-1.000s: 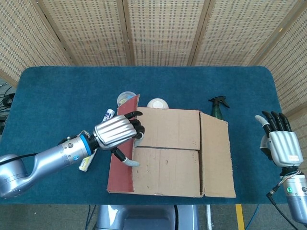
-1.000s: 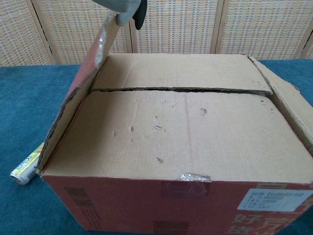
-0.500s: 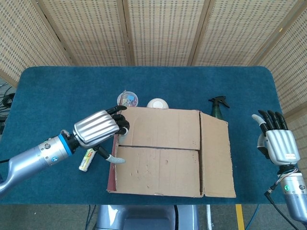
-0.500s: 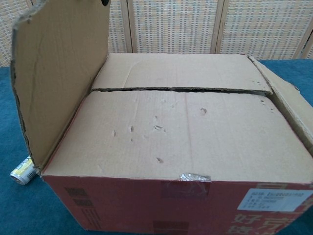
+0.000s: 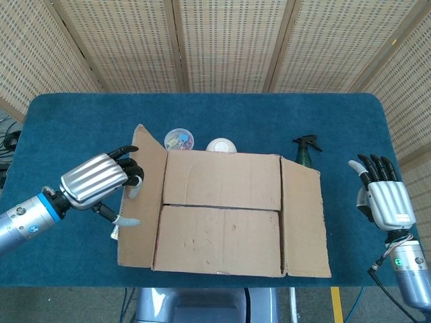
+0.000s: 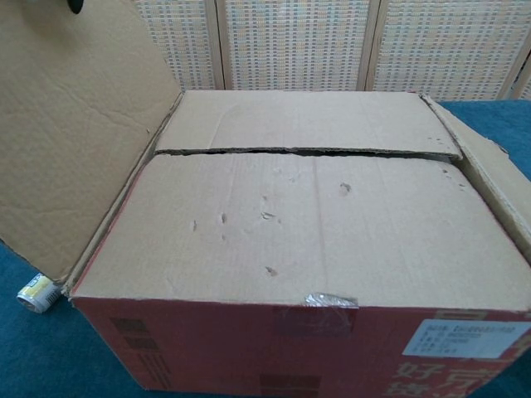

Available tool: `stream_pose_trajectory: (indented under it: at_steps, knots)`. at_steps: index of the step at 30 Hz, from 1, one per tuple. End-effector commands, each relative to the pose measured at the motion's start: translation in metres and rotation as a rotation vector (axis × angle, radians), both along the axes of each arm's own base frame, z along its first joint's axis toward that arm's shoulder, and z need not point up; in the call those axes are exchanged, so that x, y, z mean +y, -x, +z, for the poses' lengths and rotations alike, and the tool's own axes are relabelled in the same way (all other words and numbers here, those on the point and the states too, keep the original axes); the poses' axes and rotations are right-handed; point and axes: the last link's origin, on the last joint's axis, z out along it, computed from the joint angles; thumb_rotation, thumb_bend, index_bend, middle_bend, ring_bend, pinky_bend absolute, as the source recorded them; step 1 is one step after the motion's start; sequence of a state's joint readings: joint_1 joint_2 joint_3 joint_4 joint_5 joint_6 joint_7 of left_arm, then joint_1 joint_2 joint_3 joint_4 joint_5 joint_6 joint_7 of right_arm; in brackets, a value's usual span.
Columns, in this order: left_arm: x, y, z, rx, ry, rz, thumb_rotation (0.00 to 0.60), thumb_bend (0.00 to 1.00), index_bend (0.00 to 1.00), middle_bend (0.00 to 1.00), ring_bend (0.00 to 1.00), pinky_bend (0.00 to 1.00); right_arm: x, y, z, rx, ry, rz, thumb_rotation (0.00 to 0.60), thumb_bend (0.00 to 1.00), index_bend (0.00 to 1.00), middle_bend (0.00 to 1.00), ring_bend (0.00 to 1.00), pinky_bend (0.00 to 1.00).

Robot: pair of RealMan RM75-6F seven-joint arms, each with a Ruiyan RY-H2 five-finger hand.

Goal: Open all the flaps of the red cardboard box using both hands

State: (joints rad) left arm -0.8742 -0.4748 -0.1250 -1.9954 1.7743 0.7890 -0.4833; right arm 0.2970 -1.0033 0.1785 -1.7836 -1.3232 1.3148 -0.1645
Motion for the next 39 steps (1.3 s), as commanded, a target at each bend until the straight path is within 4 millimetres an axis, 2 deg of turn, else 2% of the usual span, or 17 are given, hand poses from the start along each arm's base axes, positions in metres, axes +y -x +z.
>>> stream_pose_trajectory:
  at_steps: [1,12,13,14,16,17,19,23,26,30,39]
  knots:
    - [-0.003,0.016,0.005,0.019,-0.004,0.04,0.189,0.12,0.58,0.4,0.3,0.08,0.0,0.0,-0.001,0.0,-0.001,0.001,0.6,0.88,0.15,0.09,0.0,0.01]
    - [-0.007,0.059,0.013,0.073,-0.019,0.165,0.189,0.12,0.58,0.4,0.3,0.08,0.0,-0.001,-0.002,0.0,-0.003,0.001,0.6,0.88,0.15,0.09,0.0,0.01]
    - [-0.007,0.061,0.013,0.07,-0.021,0.171,0.189,0.12,0.58,0.4,0.3,0.08,0.004,-0.002,0.012,0.017,0.02,0.002,0.6,0.88,0.15,0.09,0.0,0.01]
    - [-0.006,0.063,0.013,0.063,-0.026,0.177,0.189,0.12,0.58,0.4,0.3,0.08,0.011,0.0,0.005,0.025,-0.057,-0.018,0.6,0.88,0.15,0.09,0.0,0.01]
    - [-0.004,0.066,0.01,0.053,-0.042,0.18,0.192,0.12,0.55,0.37,0.3,0.08,0.004,0.002,-0.004,0.024,-0.066,-0.026,0.6,0.88,0.15,0.09,0.0,0.01]
    - [-0.003,0.066,0.007,0.049,-0.053,0.178,0.196,0.12,0.5,0.34,0.29,0.08,0.003,0.003,-0.003,0.021,-0.052,-0.028,0.6,0.88,0.15,0.09,0.0,0.01]
    - [-0.002,0.068,0.001,0.049,-0.075,0.17,0.211,0.13,0.4,0.26,0.24,0.08,0.004,0.003,-0.002,0.011,-0.035,-0.023,0.6,0.88,0.15,0.09,0.0,0.01]
    - [-0.002,0.067,-0.015,0.041,-0.1,0.158,0.307,0.13,0.2,0.1,0.07,0.07,0.005,0.003,-0.001,0.005,-0.021,-0.021,0.6,0.88,0.15,0.09,0.0,0.01]
    - [-0.001,0.061,-0.035,0.024,-0.108,0.133,0.309,0.13,0.12,0.01,0.0,0.02,0.006,0.005,-0.001,0.003,-0.016,-0.024,0.6,0.88,0.15,0.09,0.0,0.01]
    - [0.001,0.053,-0.056,0.006,-0.139,0.116,0.311,0.13,0.08,0.0,0.0,0.0,0.006,0.006,-0.002,-0.004,-0.011,-0.023,0.6,0.88,0.15,0.09,0.0,0.01]
    - [0.008,0.035,-0.099,-0.033,-0.178,0.105,0.314,0.13,0.08,0.0,0.0,0.0,0.005,0.005,-0.009,-0.005,-0.018,-0.008,0.6,0.88,0.15,0.09,0.0,0.01]
